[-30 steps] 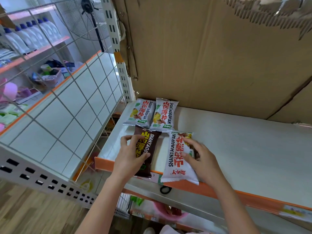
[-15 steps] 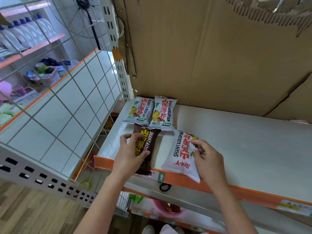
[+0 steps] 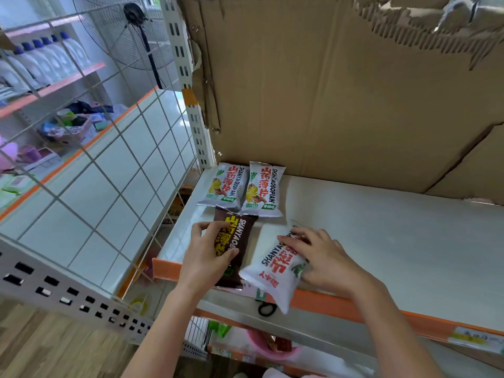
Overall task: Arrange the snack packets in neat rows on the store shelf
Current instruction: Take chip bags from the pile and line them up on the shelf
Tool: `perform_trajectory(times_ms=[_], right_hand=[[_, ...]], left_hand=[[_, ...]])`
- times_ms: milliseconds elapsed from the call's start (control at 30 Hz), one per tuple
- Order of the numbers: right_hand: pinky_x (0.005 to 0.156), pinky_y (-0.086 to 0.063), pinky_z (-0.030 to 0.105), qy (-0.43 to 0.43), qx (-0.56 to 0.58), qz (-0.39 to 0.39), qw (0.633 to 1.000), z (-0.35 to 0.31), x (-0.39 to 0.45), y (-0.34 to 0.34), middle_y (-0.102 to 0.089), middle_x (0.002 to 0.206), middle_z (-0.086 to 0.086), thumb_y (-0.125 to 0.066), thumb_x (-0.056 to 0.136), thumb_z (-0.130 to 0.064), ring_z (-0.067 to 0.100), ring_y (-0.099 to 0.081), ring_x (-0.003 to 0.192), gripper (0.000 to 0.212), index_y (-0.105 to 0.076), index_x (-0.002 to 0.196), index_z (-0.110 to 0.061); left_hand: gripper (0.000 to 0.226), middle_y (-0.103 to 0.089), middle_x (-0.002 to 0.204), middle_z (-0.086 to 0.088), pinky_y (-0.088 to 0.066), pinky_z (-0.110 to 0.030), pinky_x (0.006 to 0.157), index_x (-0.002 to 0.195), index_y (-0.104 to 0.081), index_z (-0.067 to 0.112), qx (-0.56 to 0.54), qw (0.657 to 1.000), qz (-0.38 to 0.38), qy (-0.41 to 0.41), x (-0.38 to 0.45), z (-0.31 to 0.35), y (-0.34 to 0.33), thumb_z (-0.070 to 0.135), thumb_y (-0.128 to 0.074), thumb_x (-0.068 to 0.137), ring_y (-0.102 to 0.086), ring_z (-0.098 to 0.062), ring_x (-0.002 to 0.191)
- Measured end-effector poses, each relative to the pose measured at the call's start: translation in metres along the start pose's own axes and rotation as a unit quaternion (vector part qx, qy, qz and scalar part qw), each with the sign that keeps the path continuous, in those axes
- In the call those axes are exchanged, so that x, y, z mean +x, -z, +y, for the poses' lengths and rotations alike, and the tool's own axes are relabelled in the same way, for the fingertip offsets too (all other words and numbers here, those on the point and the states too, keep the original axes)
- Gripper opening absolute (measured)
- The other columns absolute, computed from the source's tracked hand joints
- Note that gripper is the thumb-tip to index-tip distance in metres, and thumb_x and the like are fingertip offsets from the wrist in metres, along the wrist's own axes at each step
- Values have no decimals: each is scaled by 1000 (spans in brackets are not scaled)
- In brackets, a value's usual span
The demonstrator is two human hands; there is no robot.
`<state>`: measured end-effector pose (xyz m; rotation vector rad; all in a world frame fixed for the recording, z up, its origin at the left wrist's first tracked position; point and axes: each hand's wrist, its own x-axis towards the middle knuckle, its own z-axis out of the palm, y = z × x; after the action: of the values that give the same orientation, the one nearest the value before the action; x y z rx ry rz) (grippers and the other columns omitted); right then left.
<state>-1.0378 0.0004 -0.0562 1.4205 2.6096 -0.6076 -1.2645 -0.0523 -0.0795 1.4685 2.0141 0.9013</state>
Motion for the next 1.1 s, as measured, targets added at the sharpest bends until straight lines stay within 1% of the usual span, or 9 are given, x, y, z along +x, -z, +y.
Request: perform_trajectory(times_ms=[67, 133, 233, 400, 533, 633, 733, 967, 1100], right_hand=[[100, -26, 33, -30, -28, 34, 999, -3, 1, 0, -30, 133, -2, -53, 78, -58, 17, -26, 125, 72, -28, 141, -35], [96, -29, 33, -61, -54, 48, 995, -10, 3, -3, -34, 118, 0, -47, 71, -76, 19, -30, 117, 77, -41, 130, -26], [93, -32, 33, -83, -60, 51, 993, -21, 7, -11, -36, 115, 1, -36, 66, -85, 20, -31, 113, 86, -44, 119, -17], [93, -39, 36, -64, 55, 24, 996, -29, 10, -15, -41, 135, 0, -43, 82, -67, 21, -39, 122, 77, -20, 143, -27], [85, -43, 33, -68, 78, 49, 993, -37, 16, -16, -46, 122, 2, -44, 88, -55, 22, -49, 112, 72, -5, 146, -41], [86, -43, 35, -99, 115, 80, 985, -49, 24, -24, -48, 118, 10, -34, 90, -61, 29, -52, 110, 66, -6, 146, -41], [91, -41, 39, -92, 170, 50, 980, -59, 27, -28, -42, 123, 13, -27, 94, -56, 33, -48, 112, 56, -9, 145, -41], [80, -43, 30, -73, 225, 143, 961, -77, 29, -44, -25, 119, 6, -44, 94, -38, 30, -51, 102, 54, -20, 142, -31], [81, -48, 34, -72, 219, 170, 958, -83, 36, -44, -18, 123, 8, -43, 96, -36, 31, -50, 103, 56, -15, 143, -27]], left_hand=[[45, -35, 115, 7, -43, -14, 66, 122, -50, 29, 3, 1000, 13, 1, 0, -3, 4, 26, -70, 82, -44, -5, 95], [45, -38, 116, 4, -48, -25, 74, 122, -51, 27, 12, 999, 31, 4, 0, -7, 8, 25, -70, 81, -44, -7, 95], [45, -44, 122, 0, -47, -29, 77, 122, -53, 23, 30, 998, 60, 9, 2, -14, 17, 23, -71, 81, -44, -8, 97], [48, -49, 129, 3, -48, -32, 83, 126, -51, 27, 78, 995, 55, 7, 5, -21, 26, 29, -69, 82, -51, -14, 109], [53, -40, 133, 3, -40, -22, 74, 132, -44, 29, 108, 994, 33, -3, 2, -20, 21, 36, -65, 84, -49, -12, 104], [63, -34, 137, 4, -40, -23, 77, 137, -37, 33, 128, 991, 25, -8, 0, -24, 18, 44, -65, 82, -49, -15, 111], [73, -29, 140, 3, -45, -32, 88, 140, -32, 35, 138, 990, 13, -13, 1, -30, 17, 48, -67, 78, -45, -18, 119], [67, -33, 134, 1, -51, -27, 78, 134, -43, 27, 61, 992, 82, -69, -6, -42, 10, 29, -75, 75, -45, -11, 109], [65, -35, 131, 0, -42, -22, 82, 131, -47, 20, 38, 987, 128, -93, 0, -42, 10, 22, -77, 74, -39, -7, 112]])
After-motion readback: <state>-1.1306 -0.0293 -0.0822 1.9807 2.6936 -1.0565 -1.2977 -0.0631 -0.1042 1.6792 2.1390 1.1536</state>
